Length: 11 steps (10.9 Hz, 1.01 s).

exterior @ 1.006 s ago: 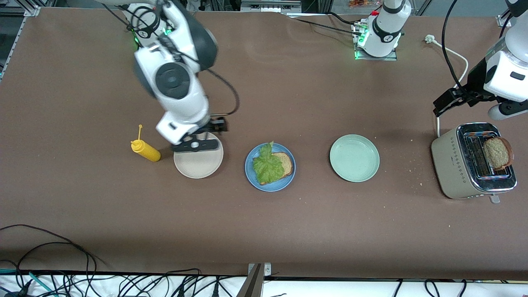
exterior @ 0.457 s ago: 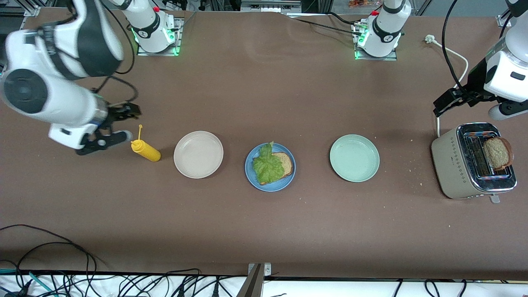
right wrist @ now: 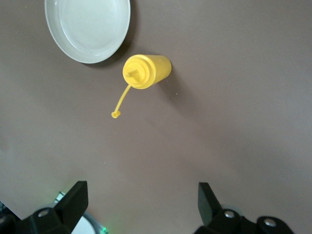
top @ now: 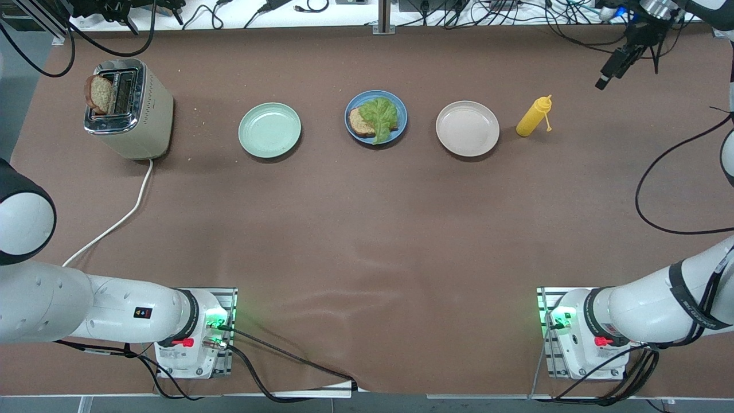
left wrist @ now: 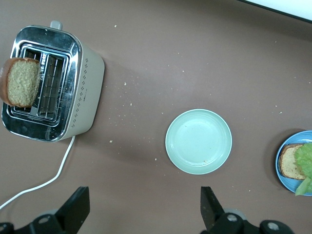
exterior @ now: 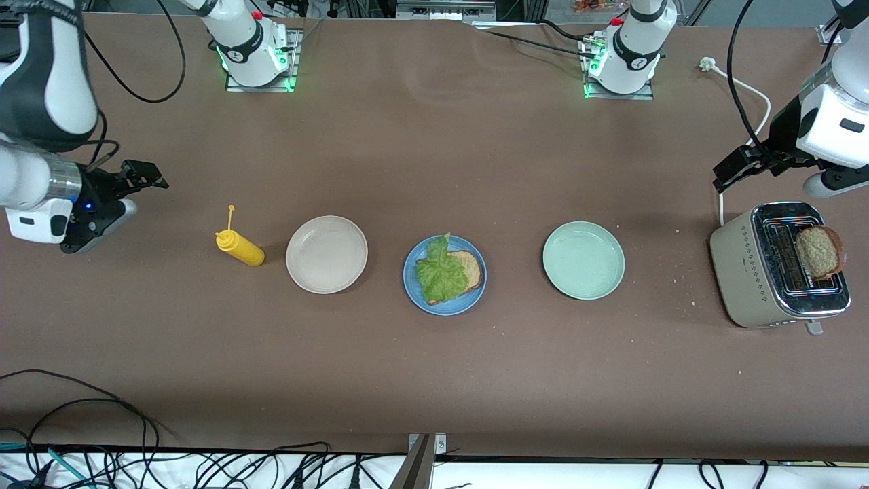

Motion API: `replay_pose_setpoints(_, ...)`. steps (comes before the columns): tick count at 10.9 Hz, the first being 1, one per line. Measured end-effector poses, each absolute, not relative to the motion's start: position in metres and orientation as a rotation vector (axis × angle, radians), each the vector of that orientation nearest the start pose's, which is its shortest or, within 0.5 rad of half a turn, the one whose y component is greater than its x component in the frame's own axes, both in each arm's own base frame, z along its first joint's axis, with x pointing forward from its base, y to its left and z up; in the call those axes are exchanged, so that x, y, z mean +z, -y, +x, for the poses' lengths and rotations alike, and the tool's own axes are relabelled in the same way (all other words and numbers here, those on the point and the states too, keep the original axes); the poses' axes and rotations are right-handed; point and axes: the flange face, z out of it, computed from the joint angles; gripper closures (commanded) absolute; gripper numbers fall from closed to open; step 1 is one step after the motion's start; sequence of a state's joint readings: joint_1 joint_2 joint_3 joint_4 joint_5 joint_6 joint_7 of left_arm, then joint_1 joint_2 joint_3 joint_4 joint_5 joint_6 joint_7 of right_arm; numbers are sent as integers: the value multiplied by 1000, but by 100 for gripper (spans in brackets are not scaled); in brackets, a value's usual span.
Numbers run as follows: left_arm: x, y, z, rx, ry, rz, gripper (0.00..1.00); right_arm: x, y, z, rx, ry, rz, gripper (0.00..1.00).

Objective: Make sandwich in blue plate with both arms
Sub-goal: 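Release the lettuce and move the right gripper back toward the yellow bottle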

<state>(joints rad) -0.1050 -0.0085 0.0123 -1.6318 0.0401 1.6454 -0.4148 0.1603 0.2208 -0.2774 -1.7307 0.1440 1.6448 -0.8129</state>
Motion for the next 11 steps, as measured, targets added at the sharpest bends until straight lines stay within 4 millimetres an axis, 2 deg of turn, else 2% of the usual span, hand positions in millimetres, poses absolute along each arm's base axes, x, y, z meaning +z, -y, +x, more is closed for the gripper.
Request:
replay_pose_setpoints(3, 607, 48, 556, -49, 495, -3069, 0, 369, 103, 586, 144, 1078, -2483, 0)
replay_pose_setpoints(5, 607, 48, 556, -49, 494, -3069, 0, 320, 127, 587, -20, 1129, -2299, 0)
replay_pose_setpoints(6, 607, 48, 556, -49, 495, -3069, 0, 293, 132, 588, -105, 1154, -2212, 0)
replay_pose_setpoints(8, 607, 48, 557, -50, 495, -3069, 0, 251, 131, 591, -292, 1240, -2051, 0)
replay_pose_setpoints(10, 607, 48, 557, -50, 494, -3069, 0, 223, 124, 593, -449, 1338, -1921, 0)
replay_pose_setpoints(11, 607, 48, 557, -50, 494, -3069, 0, 215, 120, 594, -503, 1380, -1869, 0)
